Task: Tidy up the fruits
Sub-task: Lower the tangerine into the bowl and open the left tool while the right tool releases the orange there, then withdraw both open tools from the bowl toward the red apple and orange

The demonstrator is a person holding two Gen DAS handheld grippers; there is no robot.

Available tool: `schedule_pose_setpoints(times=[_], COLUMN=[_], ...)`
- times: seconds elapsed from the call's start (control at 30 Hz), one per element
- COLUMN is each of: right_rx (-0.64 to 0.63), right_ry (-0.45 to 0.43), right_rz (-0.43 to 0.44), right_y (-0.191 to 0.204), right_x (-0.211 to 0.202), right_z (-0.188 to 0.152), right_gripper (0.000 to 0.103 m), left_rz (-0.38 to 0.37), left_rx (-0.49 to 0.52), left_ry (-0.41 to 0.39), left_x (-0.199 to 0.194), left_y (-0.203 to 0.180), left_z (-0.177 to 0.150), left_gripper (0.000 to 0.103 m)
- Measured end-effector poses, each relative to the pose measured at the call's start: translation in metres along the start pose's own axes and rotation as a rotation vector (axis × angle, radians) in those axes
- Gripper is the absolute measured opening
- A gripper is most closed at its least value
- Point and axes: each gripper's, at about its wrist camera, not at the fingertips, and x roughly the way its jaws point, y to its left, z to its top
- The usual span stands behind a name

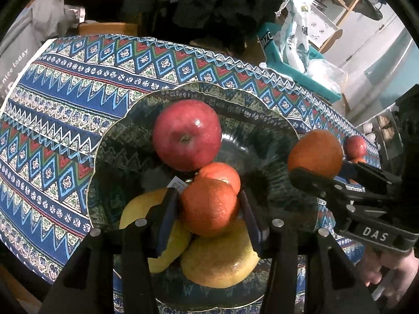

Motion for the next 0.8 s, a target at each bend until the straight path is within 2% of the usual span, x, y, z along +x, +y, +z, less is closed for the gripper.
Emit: schedule_pose_setpoints(times=[0.17, 0.3, 0.4, 0.53, 0.7, 0.8], right_rx=[0.016, 0.013, 0.020, 0.044, 0.053, 0.048], right_ry=[0.006, 0.013, 0.013, -0.030, -0.075, -0.104], right_rz=[0.009, 0.010, 0.016, 0.050, 0.030, -0.014], right_y=[-0.003, -0.001, -0.001, -0.003, -0.006, -0.007], right_x=[0.002, 0.003, 0.003, -0.009, -0.026, -0.040], right_z=[0.000, 0.001, 0.001, 0.004, 0.009, 0.011], right_gripper=[0.064, 0.067, 0.070, 0.071, 0.071, 0.071], left_rz=[0.002, 0.011, 0.012, 0.009, 0.010, 0.012], left_rx=[0.005, 0.005, 0.005, 0.006, 0.021, 0.040], left_ry=[-0.004, -0.008, -0.015, -0.022, -0.048, -0.071], left_x=[-0.004, -0.008, -0.012, -0.016, -0.027, -0.035], left_y=[0.000, -0.001, -0.001, -0.003, -0.009, -0.016], left_z=[-0.001, -0.002, -0.003, -0.002, -0.001, 0.001], left_gripper=[0.055, 0.064, 0.065, 0.065, 0.065, 0.069])
